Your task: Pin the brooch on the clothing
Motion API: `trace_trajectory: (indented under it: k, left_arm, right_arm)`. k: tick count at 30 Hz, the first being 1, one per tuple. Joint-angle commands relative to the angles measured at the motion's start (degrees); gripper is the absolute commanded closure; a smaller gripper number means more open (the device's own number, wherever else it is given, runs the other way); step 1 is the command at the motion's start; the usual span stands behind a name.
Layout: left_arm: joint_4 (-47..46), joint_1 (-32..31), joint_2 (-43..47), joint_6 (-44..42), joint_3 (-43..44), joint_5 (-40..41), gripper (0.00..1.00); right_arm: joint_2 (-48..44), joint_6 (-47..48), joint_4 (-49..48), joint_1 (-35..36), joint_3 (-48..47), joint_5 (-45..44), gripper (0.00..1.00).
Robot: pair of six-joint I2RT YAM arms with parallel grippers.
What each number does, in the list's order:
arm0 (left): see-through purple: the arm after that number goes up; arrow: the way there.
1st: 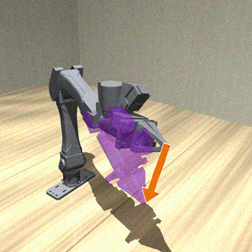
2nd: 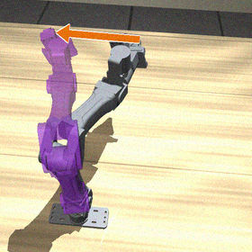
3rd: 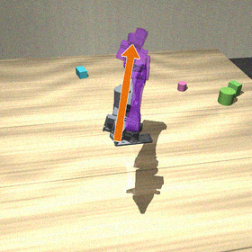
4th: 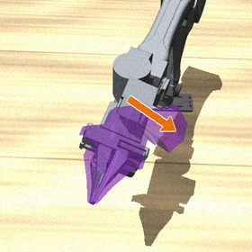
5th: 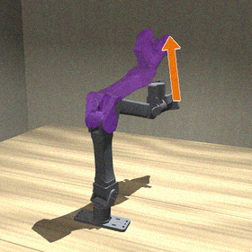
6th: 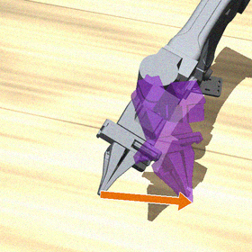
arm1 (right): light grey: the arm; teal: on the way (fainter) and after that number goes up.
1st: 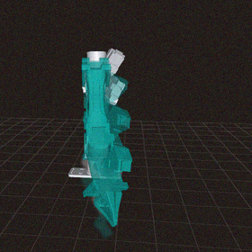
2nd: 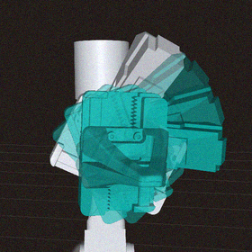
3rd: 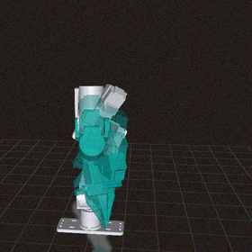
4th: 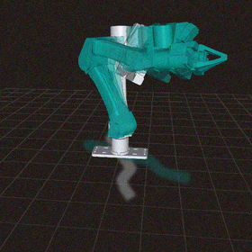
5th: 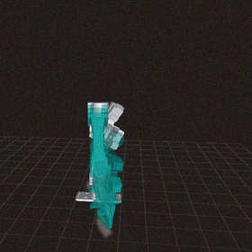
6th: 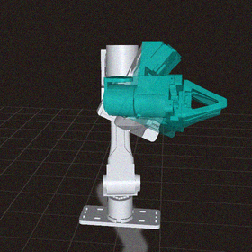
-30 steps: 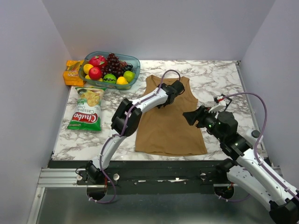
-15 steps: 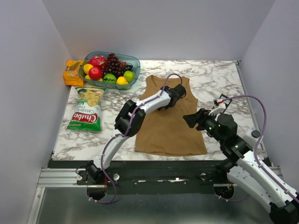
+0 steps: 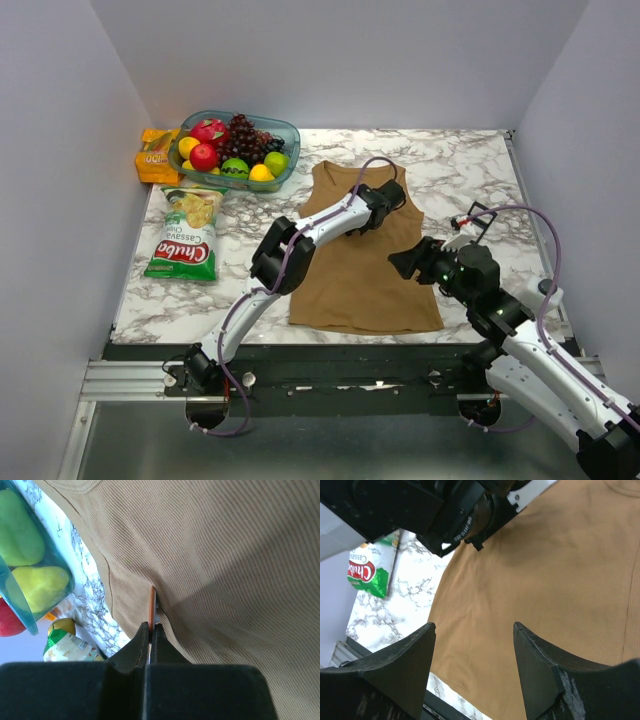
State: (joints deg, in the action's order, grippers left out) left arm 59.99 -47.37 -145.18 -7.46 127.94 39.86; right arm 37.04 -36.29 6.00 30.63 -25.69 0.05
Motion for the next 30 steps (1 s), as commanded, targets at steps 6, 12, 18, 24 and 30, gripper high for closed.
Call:
trace_trajectory:
  k: [6,12,18,24,30]
  left_arm:
    - [-2.41,-0.35,6.75,3.07,-1.90,-7.60,1.00]
    - [-5.05,-0.17,10.27,4.03,-4.10,-11.90,1.00]
    - [-6.37,0.09,11.33,3.95,-5.59,-12.01,1.00]
    - [-5.58,0.88,10.27,1.31,-8.40,-3.13,1.00]
    - [-6.29,0.97,9.14,-0.44,-10.08,1.45,1.00]
  right_arm:
    - [1.11,-1.06,-1.69,-0.40,1.79,2.41,0.28]
    - [1.46,-1.59,-1.87,-0.40,2.66,2.67,0.28]
    - [1.46,-2.11,-2.13,-0.40,3.54,2.93,0.29]
    - [0.58,-2.29,-2.13,-0.40,4.07,3.02,0.28]
    - [0.49,-2.64,-2.31,-0.40,4.34,3.46,0.28]
